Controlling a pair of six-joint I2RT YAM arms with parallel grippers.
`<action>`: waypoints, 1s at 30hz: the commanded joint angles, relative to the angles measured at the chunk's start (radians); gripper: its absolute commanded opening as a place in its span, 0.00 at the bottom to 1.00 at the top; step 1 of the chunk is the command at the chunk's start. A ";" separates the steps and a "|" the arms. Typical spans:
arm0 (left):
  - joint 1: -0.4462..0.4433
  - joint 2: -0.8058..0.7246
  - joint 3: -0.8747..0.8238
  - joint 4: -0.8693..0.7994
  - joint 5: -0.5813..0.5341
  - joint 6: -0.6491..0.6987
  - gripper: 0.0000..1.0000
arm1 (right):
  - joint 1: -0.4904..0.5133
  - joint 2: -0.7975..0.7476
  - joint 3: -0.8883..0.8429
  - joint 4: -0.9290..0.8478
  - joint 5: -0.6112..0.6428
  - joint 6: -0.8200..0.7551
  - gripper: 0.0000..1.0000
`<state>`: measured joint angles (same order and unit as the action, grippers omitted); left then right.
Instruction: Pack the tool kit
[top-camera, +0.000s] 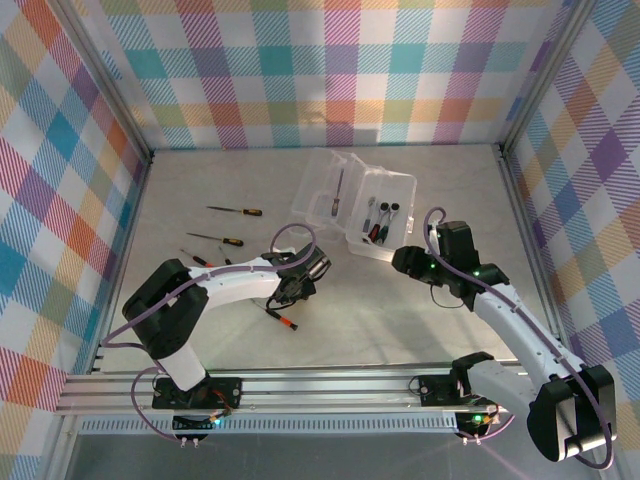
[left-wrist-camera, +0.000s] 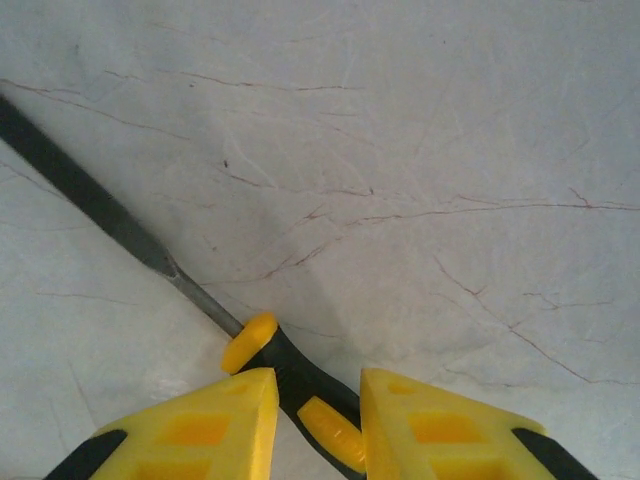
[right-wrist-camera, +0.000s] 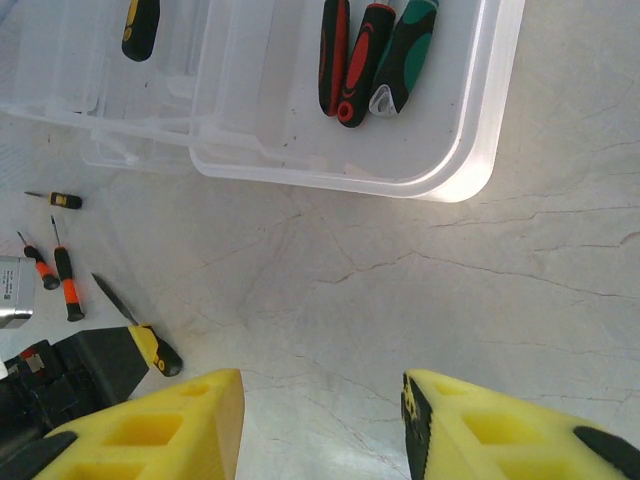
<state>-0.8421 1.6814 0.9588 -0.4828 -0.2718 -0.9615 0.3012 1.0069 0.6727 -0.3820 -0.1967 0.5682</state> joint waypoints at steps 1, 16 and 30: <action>-0.009 0.052 -0.017 0.019 0.069 0.039 0.26 | -0.006 -0.003 -0.007 0.013 -0.027 0.005 0.46; -0.021 -0.030 -0.035 -0.057 0.097 0.112 0.26 | -0.013 -0.048 0.021 -0.032 -0.023 -0.004 0.48; -0.021 -0.026 -0.008 -0.127 0.110 0.190 0.40 | -0.016 -0.039 0.051 -0.036 -0.043 -0.017 0.49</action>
<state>-0.8478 1.6539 0.9321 -0.5751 -0.1852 -0.8009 0.2935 0.9730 0.6975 -0.4160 -0.2211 0.5640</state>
